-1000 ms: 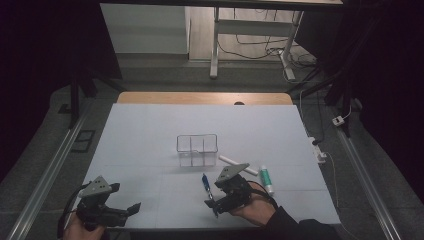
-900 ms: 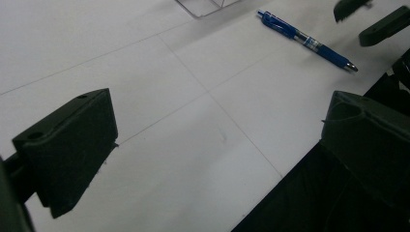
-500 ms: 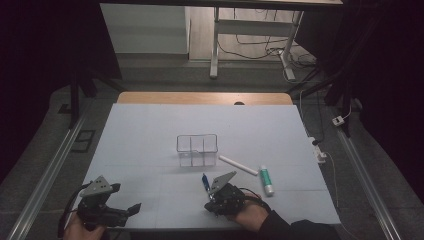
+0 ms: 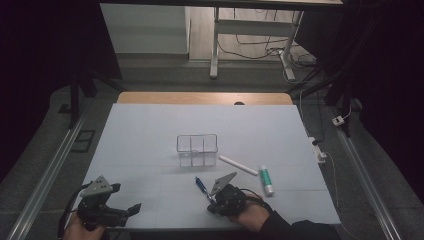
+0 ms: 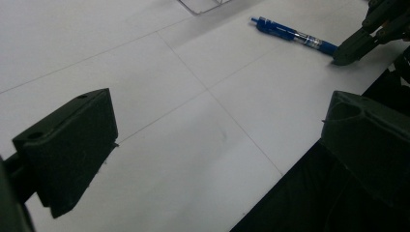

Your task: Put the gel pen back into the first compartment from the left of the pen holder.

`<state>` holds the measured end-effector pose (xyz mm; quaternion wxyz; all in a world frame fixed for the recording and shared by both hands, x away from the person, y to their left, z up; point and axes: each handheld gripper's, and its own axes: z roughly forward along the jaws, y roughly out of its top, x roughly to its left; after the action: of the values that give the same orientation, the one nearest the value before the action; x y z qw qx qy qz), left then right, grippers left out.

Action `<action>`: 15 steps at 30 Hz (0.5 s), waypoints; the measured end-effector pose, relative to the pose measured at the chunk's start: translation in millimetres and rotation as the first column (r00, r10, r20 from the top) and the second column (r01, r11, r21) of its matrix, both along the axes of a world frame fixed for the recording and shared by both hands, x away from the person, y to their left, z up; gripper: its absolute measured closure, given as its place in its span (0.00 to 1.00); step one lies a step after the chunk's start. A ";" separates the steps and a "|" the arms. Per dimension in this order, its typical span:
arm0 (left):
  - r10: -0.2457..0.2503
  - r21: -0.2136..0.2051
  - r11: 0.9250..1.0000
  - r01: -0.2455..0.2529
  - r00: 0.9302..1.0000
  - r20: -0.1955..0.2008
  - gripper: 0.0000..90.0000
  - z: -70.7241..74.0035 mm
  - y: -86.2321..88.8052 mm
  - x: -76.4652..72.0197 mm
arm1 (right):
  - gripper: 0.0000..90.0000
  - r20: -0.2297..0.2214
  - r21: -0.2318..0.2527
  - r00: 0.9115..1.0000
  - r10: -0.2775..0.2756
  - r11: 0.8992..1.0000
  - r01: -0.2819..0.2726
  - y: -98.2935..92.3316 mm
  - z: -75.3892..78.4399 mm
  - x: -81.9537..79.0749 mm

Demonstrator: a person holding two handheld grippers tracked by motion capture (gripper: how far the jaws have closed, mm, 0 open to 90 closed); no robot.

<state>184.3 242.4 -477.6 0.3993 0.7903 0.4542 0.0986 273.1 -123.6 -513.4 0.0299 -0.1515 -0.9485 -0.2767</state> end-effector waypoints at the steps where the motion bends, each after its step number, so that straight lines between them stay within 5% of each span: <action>1: 0.001 0.000 1.000 -0.001 1.000 0.000 0.00 0.0 0.0 0.0 | 1.00 -0.002 -0.003 1.000 -0.003 1.000 0.003 -1.1 0.2 0.6; 15: 0.005 0.004 1.000 -0.005 1.000 -0.001 0.00 0.0 0.0 0.1 | 1.00 0.012 -0.023 0.999 -0.036 0.999 0.036 -13.8 1.1 9.5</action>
<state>184.4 242.3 -477.6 0.3971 0.7901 0.4561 0.1000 282.6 -137.4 -512.4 0.0179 -0.1672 -0.9489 -0.2670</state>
